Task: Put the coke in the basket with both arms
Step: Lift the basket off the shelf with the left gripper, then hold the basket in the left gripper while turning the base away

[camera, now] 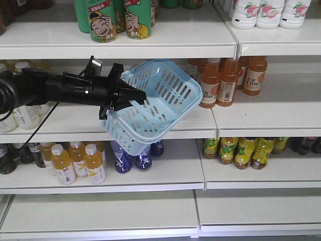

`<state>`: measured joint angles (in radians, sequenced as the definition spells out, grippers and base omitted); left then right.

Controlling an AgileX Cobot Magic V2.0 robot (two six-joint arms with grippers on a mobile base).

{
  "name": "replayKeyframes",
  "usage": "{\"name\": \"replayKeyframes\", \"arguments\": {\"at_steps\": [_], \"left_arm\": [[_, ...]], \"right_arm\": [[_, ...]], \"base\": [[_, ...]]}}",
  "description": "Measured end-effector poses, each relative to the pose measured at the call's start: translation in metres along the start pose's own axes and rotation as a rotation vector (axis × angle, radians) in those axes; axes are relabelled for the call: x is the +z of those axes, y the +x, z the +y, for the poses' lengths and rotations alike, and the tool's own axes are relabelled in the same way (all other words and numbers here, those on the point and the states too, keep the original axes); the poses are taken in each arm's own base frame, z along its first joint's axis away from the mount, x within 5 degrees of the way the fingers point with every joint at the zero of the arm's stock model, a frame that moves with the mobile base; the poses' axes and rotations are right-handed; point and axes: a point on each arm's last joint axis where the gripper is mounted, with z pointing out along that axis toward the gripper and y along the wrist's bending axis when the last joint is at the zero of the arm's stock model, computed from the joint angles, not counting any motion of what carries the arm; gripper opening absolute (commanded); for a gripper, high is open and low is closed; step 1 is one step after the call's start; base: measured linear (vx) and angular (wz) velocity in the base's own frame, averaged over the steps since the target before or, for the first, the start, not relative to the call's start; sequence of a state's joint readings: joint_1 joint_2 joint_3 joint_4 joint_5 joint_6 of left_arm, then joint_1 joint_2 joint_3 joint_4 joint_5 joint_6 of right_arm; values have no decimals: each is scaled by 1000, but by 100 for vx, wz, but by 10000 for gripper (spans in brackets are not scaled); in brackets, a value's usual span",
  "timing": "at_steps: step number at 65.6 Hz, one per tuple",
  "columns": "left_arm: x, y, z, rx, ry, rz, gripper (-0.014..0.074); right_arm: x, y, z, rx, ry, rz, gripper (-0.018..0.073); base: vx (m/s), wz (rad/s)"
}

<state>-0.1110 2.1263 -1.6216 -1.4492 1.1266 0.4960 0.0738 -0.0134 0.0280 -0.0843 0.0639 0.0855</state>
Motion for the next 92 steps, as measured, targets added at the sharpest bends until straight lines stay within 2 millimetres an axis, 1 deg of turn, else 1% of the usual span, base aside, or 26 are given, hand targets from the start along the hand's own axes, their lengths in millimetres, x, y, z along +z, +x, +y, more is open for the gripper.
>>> {"name": "replayKeyframes", "arguments": {"at_steps": [6,13,17,21,24,29,32,41,46,54,59,66,92], "left_arm": [[-4,10,-15,92,-29,70,-8],[-6,24,-30,196,-106,137,-8],[-6,34,-36,229,-140,170,-8],[-4,47,-37,227,-145,200,-8],[-3,57,-33,211,-148,221,-8],[-1,73,-22,178,-150,258,-8],[0,85,-8,140,-152,283,-8],[-3,116,19,88,-143,307,-8],[-8,134,25,87,-130,306,-8],[-17,156,24,119,-92,290,-8],[-20,163,23,118,-75,276,-8],[-22,167,23,114,-70,266,-8],[-22,168,23,117,-75,267,-8]], "right_arm": [[0,0,0,0,0,0,-9],[0,0,0,0,0,0,-9],[0,0,0,0,0,0,-9],[0,0,0,0,0,0,-9],[0,0,0,0,0,0,-9],[0,0,0,0,0,0,-9],[0,0,0,0,0,0,-9],[0,0,0,0,0,0,-9],[0,0,0,0,0,0,-9],[0,0,0,0,0,0,-9],[0,0,0,0,0,0,-9],[0,0,0,0,0,0,-9],[0,0,0,0,0,0,-9]], "base": [[0,0],[0,0],[0,0],[0,0],[0,0],[0,0],[0,0],[0,0],[0,0],[0,0],[0,0],[0,0],[0,0]]}}
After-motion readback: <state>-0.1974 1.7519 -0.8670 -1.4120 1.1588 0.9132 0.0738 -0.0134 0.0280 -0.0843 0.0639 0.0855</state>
